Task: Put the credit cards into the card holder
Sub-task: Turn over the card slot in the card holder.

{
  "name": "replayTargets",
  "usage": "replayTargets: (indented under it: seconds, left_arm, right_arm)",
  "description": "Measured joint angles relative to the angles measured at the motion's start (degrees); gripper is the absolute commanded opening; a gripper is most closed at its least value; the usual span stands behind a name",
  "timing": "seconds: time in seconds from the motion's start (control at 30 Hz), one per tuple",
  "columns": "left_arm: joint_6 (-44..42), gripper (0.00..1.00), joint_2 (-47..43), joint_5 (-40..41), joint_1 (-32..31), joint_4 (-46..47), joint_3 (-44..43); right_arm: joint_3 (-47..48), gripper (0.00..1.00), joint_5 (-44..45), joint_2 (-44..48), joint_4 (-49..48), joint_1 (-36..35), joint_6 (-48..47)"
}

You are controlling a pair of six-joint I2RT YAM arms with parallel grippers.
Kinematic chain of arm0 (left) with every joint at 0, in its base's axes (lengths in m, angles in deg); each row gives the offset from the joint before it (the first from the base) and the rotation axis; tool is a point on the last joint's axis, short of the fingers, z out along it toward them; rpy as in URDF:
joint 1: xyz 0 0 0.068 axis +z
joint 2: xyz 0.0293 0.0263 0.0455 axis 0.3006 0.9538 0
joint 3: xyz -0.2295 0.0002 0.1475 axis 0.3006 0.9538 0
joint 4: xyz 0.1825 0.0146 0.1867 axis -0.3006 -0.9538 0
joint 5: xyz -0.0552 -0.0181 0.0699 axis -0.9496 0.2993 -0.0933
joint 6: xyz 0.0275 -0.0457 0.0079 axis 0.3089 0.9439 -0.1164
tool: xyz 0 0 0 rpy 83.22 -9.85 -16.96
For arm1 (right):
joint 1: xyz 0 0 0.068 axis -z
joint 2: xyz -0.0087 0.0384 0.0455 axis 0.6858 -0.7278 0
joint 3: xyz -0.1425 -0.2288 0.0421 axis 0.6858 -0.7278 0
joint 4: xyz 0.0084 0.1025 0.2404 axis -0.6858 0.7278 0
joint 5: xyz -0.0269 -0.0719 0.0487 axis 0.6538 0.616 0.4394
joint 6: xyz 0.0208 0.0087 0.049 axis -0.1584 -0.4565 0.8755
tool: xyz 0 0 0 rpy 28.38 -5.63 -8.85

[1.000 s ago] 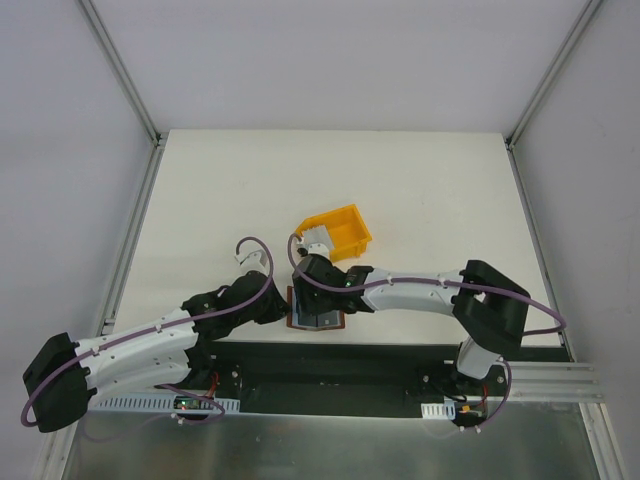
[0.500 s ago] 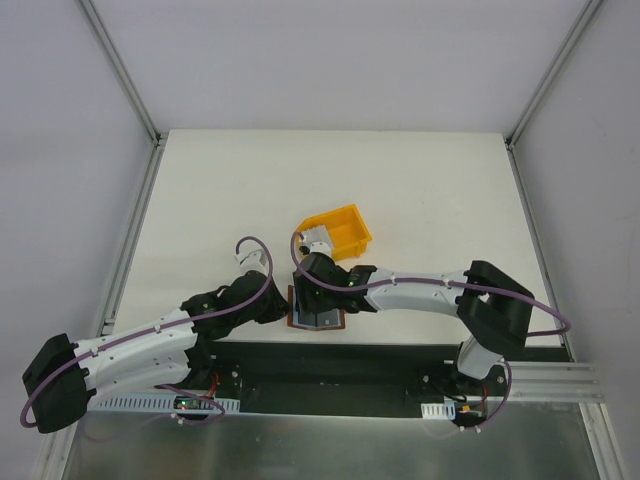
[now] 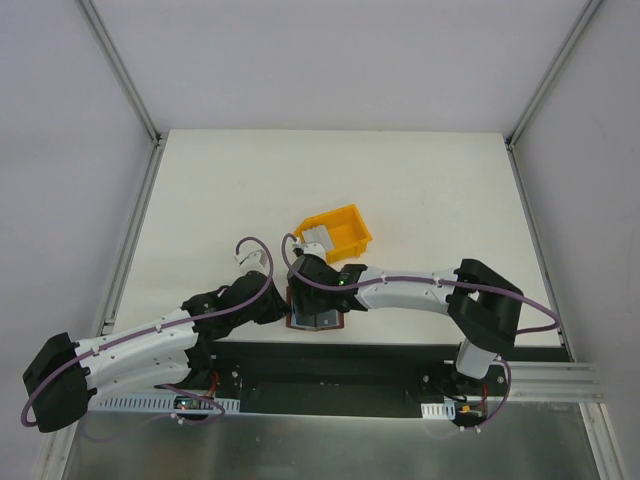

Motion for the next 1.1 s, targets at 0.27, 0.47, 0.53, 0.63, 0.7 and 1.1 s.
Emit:
replayTargets:
  seconds: [0.27,0.47,0.53,0.63,0.7,1.1]
  left_arm:
    - [0.0,0.00,0.0,0.0,0.0,-0.2,0.0]
    - [0.0,0.00,-0.3,0.0,0.0,-0.1,0.0]
    - [0.0,0.00,-0.6,0.0,0.0,0.0,0.0]
    - [0.0,0.00,-0.9,0.0,0.0,0.5,0.0]
    - [0.0,0.00,-1.0,0.0,0.0,0.8,0.0]
    - [0.0,0.00,-1.0,0.0,0.0,1.0,0.0]
  right_arm:
    - [0.5,0.53,0.6,-0.4,0.9,-0.5,0.1]
    - [0.5,0.47,2.0,-0.3,1.0,-1.2,0.5]
    - [0.5,0.45,2.6,0.0,1.2,-1.4,0.5]
    - [0.5,0.44,3.9,0.9,1.9,-1.5,0.5]
    - [0.5,0.44,4.6,1.4,2.6,-1.5,0.4]
    - [0.4,0.52,5.8,2.4,3.6,-1.5,-0.4]
